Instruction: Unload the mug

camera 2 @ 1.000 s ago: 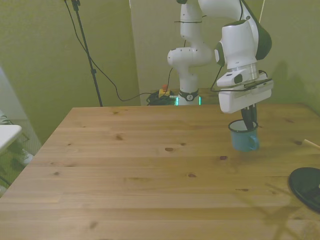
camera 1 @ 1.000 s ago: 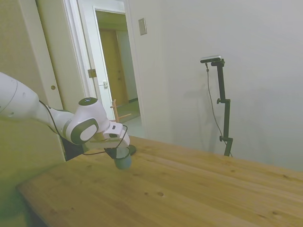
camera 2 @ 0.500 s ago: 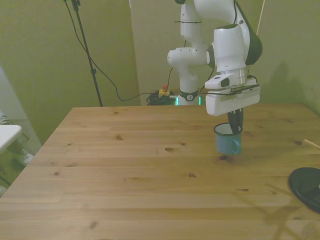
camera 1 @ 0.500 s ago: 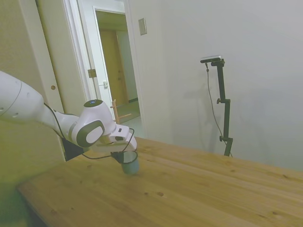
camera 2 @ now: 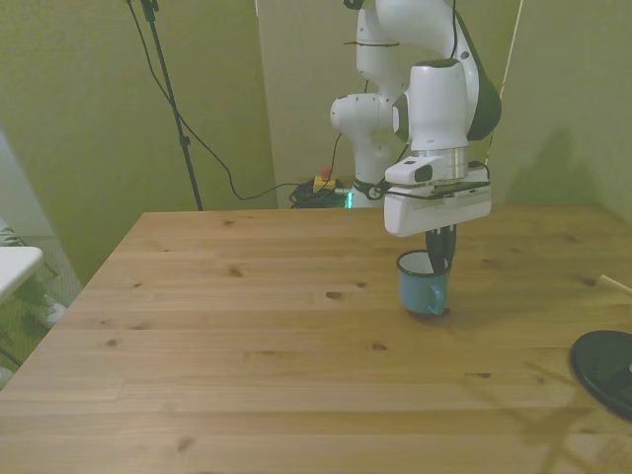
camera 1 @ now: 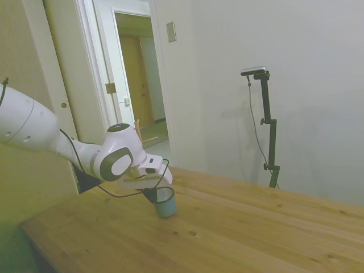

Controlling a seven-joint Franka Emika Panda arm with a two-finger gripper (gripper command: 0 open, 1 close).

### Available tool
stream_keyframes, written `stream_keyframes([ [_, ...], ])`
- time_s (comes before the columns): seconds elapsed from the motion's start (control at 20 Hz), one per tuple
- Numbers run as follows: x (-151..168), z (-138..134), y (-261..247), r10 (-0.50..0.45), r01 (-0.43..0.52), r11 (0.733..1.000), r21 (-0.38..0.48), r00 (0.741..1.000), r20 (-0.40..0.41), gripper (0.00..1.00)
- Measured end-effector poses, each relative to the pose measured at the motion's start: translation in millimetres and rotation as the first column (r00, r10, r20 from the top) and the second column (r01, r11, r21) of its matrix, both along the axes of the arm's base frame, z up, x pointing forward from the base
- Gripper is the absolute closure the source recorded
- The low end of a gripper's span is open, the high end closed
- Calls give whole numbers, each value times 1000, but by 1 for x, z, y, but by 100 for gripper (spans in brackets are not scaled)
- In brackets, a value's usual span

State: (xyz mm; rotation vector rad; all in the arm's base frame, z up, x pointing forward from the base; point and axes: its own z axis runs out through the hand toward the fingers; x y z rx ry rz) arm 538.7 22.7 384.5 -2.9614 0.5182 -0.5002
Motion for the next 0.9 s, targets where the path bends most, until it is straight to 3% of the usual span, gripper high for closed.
stream_keyframes([
  [0.4,-1,-2,-30,-35,33,997,-71,999,-18,100],
  [0.85,-2,-11,-38,-65,62,997,-55,997,-49,100],
  [0.9,-2,-11,-37,-67,64,997,-51,997,-49,0],
])
